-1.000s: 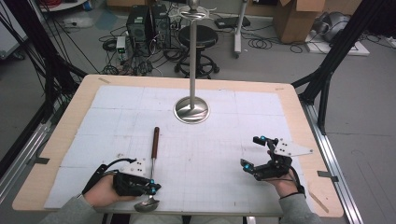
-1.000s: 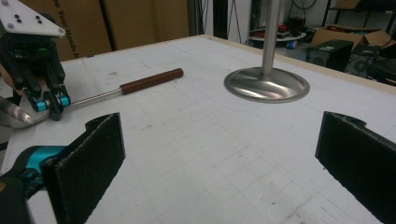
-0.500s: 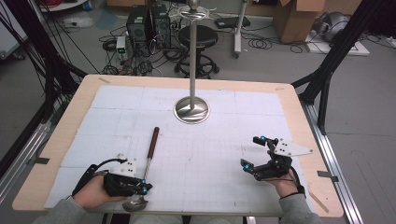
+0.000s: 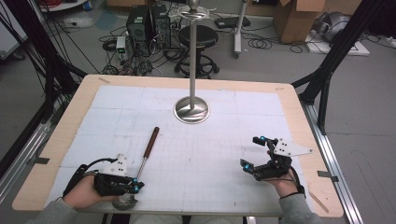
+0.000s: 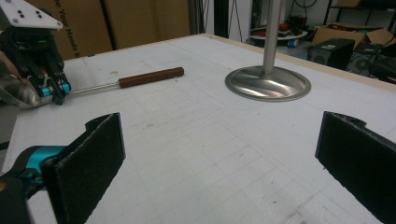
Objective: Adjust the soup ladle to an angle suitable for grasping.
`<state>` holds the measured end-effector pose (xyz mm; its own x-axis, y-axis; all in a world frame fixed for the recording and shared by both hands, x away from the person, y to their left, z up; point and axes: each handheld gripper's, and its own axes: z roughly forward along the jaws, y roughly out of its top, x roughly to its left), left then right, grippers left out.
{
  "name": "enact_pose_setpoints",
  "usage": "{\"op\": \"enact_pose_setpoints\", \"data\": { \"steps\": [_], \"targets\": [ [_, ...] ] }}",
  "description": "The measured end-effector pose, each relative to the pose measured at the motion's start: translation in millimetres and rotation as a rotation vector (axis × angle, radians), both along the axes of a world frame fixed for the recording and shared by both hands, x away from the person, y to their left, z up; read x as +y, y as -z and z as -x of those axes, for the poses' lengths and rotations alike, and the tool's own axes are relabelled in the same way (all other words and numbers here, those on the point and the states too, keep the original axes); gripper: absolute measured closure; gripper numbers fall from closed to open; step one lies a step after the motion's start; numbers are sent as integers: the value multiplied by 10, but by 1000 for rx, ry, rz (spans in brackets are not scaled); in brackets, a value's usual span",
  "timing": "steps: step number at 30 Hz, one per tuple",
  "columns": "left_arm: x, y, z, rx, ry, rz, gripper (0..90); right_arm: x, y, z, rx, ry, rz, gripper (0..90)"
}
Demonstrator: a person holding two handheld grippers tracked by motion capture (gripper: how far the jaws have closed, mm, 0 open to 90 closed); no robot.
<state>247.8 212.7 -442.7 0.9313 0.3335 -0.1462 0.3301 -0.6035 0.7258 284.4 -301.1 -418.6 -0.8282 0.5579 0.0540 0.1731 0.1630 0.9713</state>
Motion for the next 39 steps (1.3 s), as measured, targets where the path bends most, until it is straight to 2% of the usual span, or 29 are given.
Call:
{"op": "enact_pose_setpoints", "data": {
  "steps": [17, 26, 32, 36, 39],
  "targets": [
    [199, -2, -70, 28, -36, -2, 898, -2, 2, -1, 7, -1, -1, 4],
    [376, 8, -131, 66, -61, 18, 898, 2, 4, -5, 5, -1, 1, 4],
    [388, -6, -146, 90, -75, 32, 897, 2, 3, -6, 11, -16, -13, 4],
    [452, -76, -175, 59, -129, 100, 898, 0, 4, -7, 11, -15, -11, 3],
    [506, -98, -214, 37, -194, 116, 897, 5, 5, -6, 11, -18, -10, 4]
  ]
}}
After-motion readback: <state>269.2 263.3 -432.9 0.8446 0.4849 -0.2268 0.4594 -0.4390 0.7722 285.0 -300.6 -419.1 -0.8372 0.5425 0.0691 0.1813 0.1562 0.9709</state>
